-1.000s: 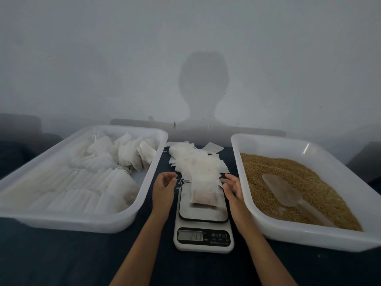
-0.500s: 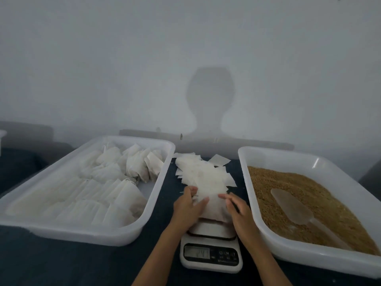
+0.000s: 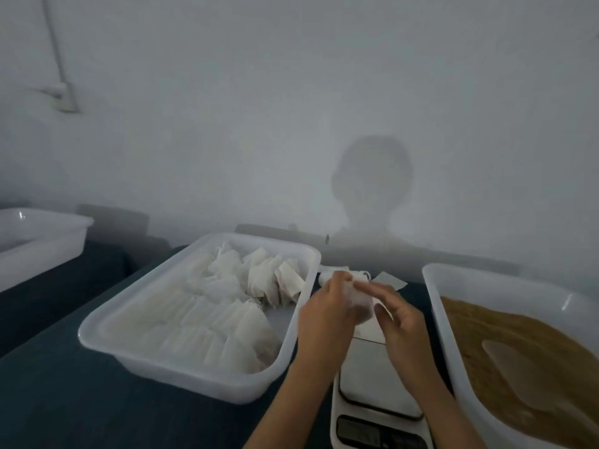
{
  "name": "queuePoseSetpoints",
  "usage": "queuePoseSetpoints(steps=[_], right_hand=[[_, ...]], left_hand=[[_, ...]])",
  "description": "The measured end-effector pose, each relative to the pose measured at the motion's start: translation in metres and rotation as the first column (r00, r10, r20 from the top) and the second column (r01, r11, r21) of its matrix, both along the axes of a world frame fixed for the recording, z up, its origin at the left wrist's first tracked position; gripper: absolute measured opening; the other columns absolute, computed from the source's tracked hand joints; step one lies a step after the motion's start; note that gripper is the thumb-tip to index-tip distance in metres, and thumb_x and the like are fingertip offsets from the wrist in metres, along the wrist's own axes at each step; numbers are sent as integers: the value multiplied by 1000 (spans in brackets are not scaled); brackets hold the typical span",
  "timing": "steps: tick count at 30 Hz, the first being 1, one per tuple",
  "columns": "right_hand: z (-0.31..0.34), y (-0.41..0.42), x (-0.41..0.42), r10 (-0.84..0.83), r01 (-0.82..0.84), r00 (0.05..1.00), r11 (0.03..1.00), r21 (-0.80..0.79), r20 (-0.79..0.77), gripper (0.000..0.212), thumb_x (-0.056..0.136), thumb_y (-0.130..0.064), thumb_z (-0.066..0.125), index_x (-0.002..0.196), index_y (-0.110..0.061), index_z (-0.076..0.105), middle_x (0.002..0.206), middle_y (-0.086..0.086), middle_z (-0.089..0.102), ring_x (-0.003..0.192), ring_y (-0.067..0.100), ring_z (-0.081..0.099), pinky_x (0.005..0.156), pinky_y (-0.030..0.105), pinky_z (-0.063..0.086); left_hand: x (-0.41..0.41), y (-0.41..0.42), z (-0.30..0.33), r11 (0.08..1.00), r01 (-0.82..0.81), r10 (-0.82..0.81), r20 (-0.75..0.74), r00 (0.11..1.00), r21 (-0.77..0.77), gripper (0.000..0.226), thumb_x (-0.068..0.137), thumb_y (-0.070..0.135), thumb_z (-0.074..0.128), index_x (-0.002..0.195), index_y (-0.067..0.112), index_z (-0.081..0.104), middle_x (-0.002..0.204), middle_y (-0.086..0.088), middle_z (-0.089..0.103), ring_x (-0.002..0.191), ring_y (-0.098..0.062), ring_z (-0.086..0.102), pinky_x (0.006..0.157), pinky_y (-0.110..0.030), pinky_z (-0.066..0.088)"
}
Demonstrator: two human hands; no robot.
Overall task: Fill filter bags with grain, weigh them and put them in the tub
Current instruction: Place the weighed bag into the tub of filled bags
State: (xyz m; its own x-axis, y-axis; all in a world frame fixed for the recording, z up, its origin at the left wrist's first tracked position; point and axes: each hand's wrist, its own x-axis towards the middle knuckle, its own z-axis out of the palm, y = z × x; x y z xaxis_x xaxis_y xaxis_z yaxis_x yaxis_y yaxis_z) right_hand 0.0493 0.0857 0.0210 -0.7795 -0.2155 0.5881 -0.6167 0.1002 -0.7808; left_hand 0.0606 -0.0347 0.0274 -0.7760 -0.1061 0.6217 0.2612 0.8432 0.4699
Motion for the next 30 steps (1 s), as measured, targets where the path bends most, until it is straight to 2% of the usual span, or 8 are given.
queuePoseSetpoints(steps=[5, 9, 12, 14, 19, 25, 28, 30], right_hand=[[29, -52, -7, 123, -124, 992, 991, 46, 19, 54, 93, 9, 38, 104, -37, 65, 111, -28, 63, 112, -11, 51, 93, 3, 36], [31, -93, -13, 208, -215, 976, 958, 190, 58, 51, 89, 14, 34, 106, -19, 68, 110, -11, 64, 108, -1, 57, 93, 7, 39], [20, -116, -14, 208, -236, 971, 907, 349, 116, 45, 90, 11, 34, 109, -8, 69, 111, -1, 67, 105, 6, 59, 96, 16, 44], [12, -125, -13, 205, -252, 967, 851, 460, 150, 44, 91, 7, 36, 109, -13, 71, 114, 1, 67, 107, 8, 59, 98, 23, 45], [1, -132, -14, 197, -259, 965, 638, 725, 171, 54, 83, 10, 34, 105, -19, 73, 114, 3, 68, 109, 18, 58, 103, 33, 42], [-6, -135, -17, 240, -182, 967, 431, 884, 82, 54, 86, 6, 34, 111, -26, 70, 119, -4, 65, 114, 22, 44, 107, 32, 20], [-8, -130, -17, 246, -163, 969, 566, 808, 22, 54, 85, 9, 33, 113, -21, 67, 125, -3, 60, 121, 15, 43, 111, 31, 13], [-9, -120, -20, 204, -149, 979, 738, 659, -7, 48, 87, 9, 35, 111, -16, 67, 120, -1, 61, 115, 10, 51, 106, 21, 29]], left_hand=[[5, -62, 40, 976, -216, 210, 164, 964, 18, 55, 78, 34, 66, 125, 22, 40, 99, 0, 59, 86, -19, 59, 70, -22, 37], [13, -115, 41, 962, -272, 251, 375, 892, 6, 36, 74, 39, 71, 103, 26, 56, 89, 6, 60, 73, -7, 52, 71, -20, 37], [16, -138, 27, 962, -262, 181, 533, 827, 81, 27, 73, 34, 75, 87, 24, 55, 72, 7, 57, 63, -10, 60, 64, -25, 52], [16, -145, 13, 961, -252, 125, 641, 757, 111, 26, 74, 28, 77, 84, 18, 55, 74, 1, 59, 70, -19, 66, 67, -30, 58], [15, -149, -14, 973, -202, 9, 852, 524, 114, 18, 78, 19, 73, 76, 8, 59, 57, -3, 64, 47, -11, 64, 47, -21, 52], [11, -146, -21, 994, -95, 86, 892, 443, -49, 29, 73, 35, 76, 68, 16, 56, 52, 6, 58, 42, -4, 54, 46, -15, 43], [9, -142, -19, 988, -70, 154, 896, 417, -138, 33, 75, 41, 73, 88, 16, 56, 63, 6, 57, 58, -7, 60, 55, -18, 46], [7, -140, -17, 972, -36, 225, 883, 412, -231, 36, 75, 45, 72, 85, 18, 52, 70, 6, 56, 82, -14, 65, 69, -23, 48]])
